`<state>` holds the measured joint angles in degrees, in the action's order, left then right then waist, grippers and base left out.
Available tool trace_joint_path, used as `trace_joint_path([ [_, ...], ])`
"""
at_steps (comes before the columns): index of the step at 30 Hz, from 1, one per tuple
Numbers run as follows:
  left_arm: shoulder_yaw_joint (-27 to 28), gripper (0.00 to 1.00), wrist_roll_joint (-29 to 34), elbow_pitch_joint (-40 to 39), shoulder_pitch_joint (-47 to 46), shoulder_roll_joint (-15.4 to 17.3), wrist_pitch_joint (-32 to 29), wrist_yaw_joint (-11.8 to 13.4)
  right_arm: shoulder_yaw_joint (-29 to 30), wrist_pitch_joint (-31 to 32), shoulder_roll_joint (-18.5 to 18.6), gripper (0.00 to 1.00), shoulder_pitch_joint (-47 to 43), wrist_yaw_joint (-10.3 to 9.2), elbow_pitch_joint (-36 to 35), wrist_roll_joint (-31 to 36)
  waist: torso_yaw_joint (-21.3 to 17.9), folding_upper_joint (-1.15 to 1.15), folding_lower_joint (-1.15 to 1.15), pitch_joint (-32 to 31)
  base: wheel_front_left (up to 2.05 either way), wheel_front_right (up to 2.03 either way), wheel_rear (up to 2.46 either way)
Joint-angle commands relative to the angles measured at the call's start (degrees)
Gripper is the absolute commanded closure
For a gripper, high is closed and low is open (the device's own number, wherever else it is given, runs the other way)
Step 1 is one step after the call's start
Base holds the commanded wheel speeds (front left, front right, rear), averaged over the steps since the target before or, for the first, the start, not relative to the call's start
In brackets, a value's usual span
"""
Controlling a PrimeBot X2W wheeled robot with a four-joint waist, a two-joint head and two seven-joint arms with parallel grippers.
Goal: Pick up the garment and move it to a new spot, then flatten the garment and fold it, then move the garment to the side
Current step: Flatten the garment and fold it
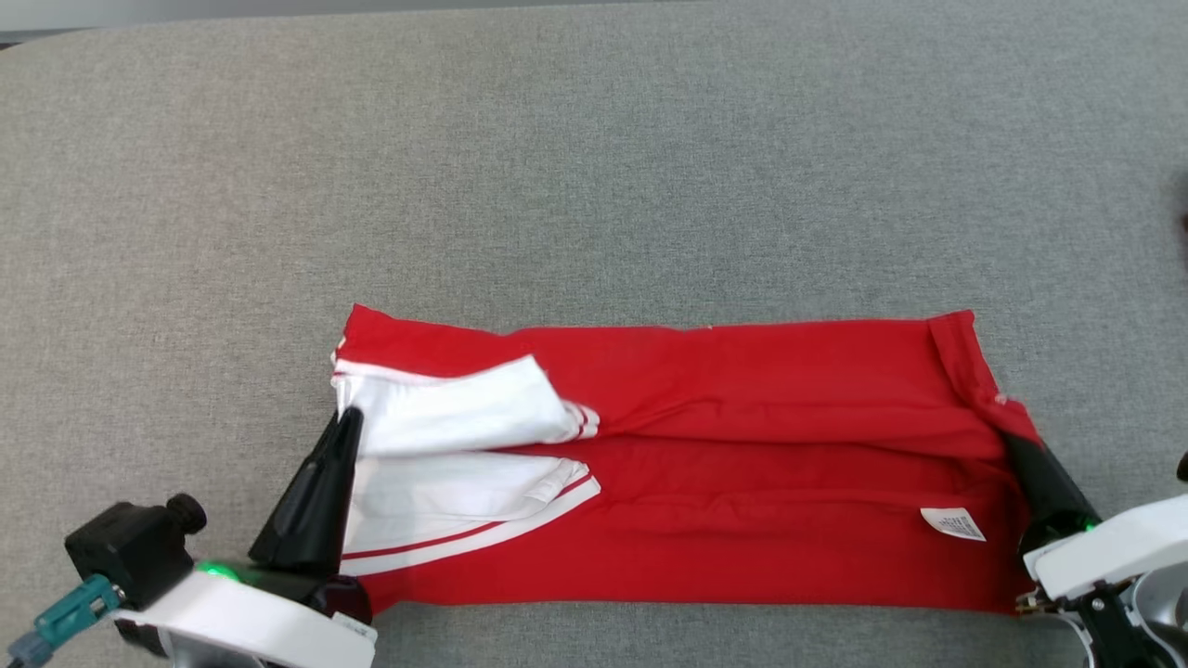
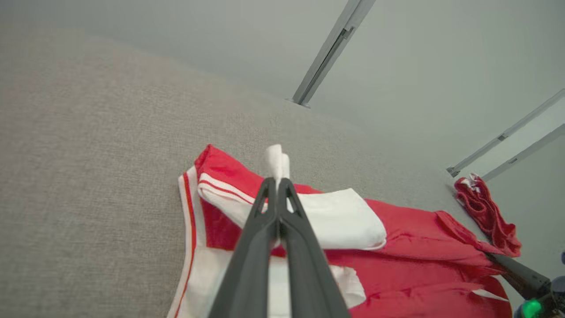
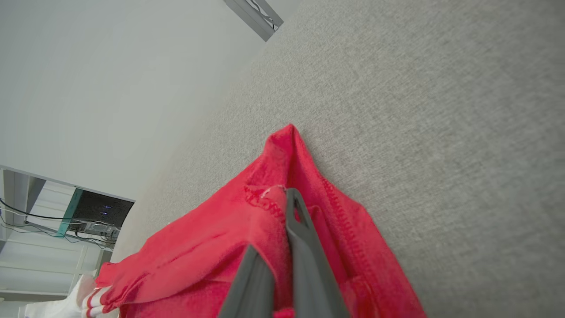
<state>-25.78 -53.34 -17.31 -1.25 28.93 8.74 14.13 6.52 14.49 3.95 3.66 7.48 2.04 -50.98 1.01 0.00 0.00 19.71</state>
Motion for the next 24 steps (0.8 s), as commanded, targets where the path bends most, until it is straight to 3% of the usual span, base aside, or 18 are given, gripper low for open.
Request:
trace_joint_path([
  [1, 0.2, 1.0, -0.9, 0.6, 0.6, -0.3, 0.0, 0.0, 0.0, -0.6, 0.1, 1.0, -0.8, 0.03, 0.5, -0.1, 0.1, 0.0, 0.0, -0.1, 0.0, 0.0, 0.0],
  [3, -0.1, 1.0, -1.9, 2.4, 1.2, -0.8, -0.2, -0.5, -0.4, -1.3, 0.1, 1.0, -1.2, 0.03, 1.1, 0.1, 0.1, 0.0, 0.0, -0.1, 0.0, 0.0, 0.0],
  [4, -0.3, 1.0, -2.4, 3.5, 1.3, -1.3, -0.3, -0.7, -0.7, -1.6, 0.0, 0.89, -1.3, 0.03, 1.6, 0.3, 0.0, 0.0, 0.0, 0.0, 0.0, 0.0, 0.0],
  [5, -0.5, 0.76, -3.2, 5.0, 1.1, -2.2, -0.1, -1.3, -1.2, -2.0, 0.1, 0.53, -1.4, 0.03, 2.0, 0.8, 0.0, 0.0, 0.0, 0.1, 0.0, 0.0, 0.0],
  [6, -0.3, 0.13, -3.9, 6.6, 0.7, -3.1, 0.4, -1.9, -1.8, -2.5, 0.3, 0.0, -1.4, 0.03, 2.3, 1.2, 0.0, 0.0, 0.0, 0.1, 0.0, 0.0, 0.0],
  [7, -0.2, 0.0, -3.7, 8.5, 0.0, -3.1, 0.7, -2.2, -2.4, -3.1, 0.6, 0.0, -1.3, 0.03, 2.5, 1.8, 0.0, 0.0, 0.0, 0.2, 0.0, 0.0, 0.0],
  [10, -0.7, 0.0, -3.0, 13.2, -1.3, -4.9, 2.4, -3.1, -4.6, -5.9, 1.3, 0.0, -1.5, 0.03, 3.0, 4.3, -0.2, 0.0, 0.0, 0.0, 0.0, 0.0, 0.0],
  [14, 0.1, 0.0, 1.4, 17.3, -2.8, -6.1, 5.1, -2.2, -7.3, -11.1, 2.7, 0.0, -2.0, 0.03, 2.3, 8.9, -0.6, 0.0, 0.0, -0.8, 0.0, 0.0, 0.0],
  [17, 1.5, 0.0, 3.4, 17.7, -3.4, -7.3, 6.1, -1.7, -8.4, -13.8, 3.3, 0.0, -2.2, 0.03, 1.6, 11.5, -0.8, 0.0, 0.0, -1.3, 0.0, 0.0, 0.0],
  [24, 9.6, 0.0, 16.3, 13.6, -3.5, -12.4, 6.5, -0.5, -8.6, -21.7, 5.0, 0.0, -0.7, 0.03, -0.9, 22.7, -1.3, 0.0, 0.0, -3.5, 0.0, 0.0, 0.0],
])
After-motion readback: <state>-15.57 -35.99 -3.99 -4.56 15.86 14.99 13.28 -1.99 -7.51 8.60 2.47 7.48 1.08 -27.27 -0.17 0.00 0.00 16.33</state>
